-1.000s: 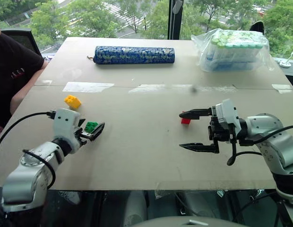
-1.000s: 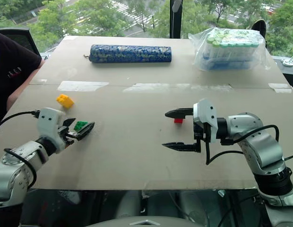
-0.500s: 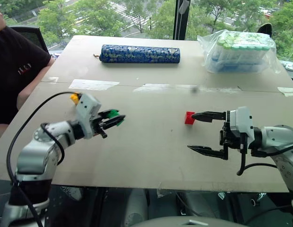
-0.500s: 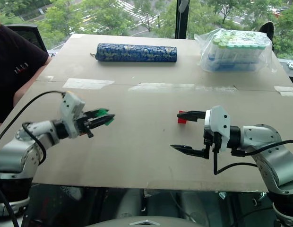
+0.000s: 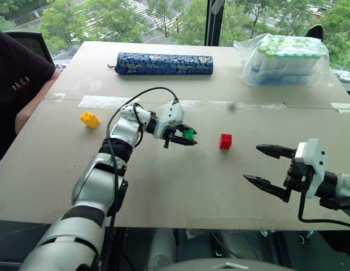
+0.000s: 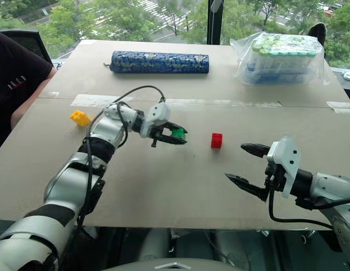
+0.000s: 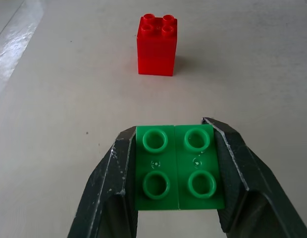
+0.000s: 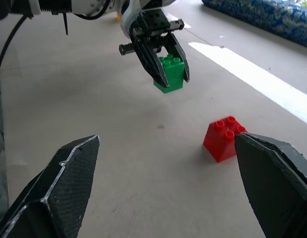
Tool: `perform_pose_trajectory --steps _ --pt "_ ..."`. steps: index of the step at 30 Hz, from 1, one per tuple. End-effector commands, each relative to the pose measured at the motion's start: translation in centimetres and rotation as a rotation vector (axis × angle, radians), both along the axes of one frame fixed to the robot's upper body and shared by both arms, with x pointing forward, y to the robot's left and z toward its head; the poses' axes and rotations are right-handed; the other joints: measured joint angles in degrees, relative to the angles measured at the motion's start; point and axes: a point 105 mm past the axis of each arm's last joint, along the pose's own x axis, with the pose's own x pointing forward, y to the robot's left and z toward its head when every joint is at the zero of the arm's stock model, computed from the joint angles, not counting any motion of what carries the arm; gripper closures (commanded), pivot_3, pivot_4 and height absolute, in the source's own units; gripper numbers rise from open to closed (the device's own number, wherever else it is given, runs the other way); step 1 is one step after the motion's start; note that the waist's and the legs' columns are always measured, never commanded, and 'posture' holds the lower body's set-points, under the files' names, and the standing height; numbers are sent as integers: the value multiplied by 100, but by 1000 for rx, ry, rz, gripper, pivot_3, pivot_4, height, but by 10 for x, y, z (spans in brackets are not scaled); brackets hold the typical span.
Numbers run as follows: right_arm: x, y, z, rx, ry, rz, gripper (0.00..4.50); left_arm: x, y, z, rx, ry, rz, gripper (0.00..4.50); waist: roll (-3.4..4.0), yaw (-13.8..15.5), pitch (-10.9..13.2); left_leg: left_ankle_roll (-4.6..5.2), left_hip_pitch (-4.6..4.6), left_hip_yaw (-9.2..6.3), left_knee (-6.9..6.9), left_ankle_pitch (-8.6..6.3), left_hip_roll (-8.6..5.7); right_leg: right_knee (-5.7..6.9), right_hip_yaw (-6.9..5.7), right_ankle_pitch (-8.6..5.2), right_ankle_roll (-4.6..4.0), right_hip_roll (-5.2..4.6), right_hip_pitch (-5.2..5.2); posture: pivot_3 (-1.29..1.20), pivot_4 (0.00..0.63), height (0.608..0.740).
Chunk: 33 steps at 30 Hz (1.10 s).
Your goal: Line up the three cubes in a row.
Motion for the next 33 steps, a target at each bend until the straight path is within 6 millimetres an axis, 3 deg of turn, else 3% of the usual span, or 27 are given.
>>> perform_pose_trajectory --steps 1,25,31,32,33 --pt "-2 -9 6 -15 -43 -40 0 4 -2 4 20 -39 -25 3184 0 -4 0 0 0 -15 -1 0 -4 3 -1 0 0 2 0 0 150 740" --pt "-7 -15 6 -17 -47 -68 0 13 -24 -6 53 -67 8 3184 0 25 0 -1 2 -64 12 1 -30 20 -20 1 2 -4 24 0 150 740" --pt "-10 -11 4 -12 -41 -62 0 14 -21 1 19 -73 11 429 0 25 0 -1 3 -67 12 1 -30 20 -21 1 2 -3 24 0 150 740" --pt "-10 -11 5 -11 -42 -61 0 14 -17 6 -3 -74 16 44 0 20 0 -1 3 -66 12 1 -30 20 -21 1 2 -4 24 0 150 740" --pt "-10 -11 5 -9 -43 -61 0 15 -12 11 -20 -76 21 44 0 11 0 -1 3 -66 12 1 -30 20 -21 1 2 -3 24 0 150 740"
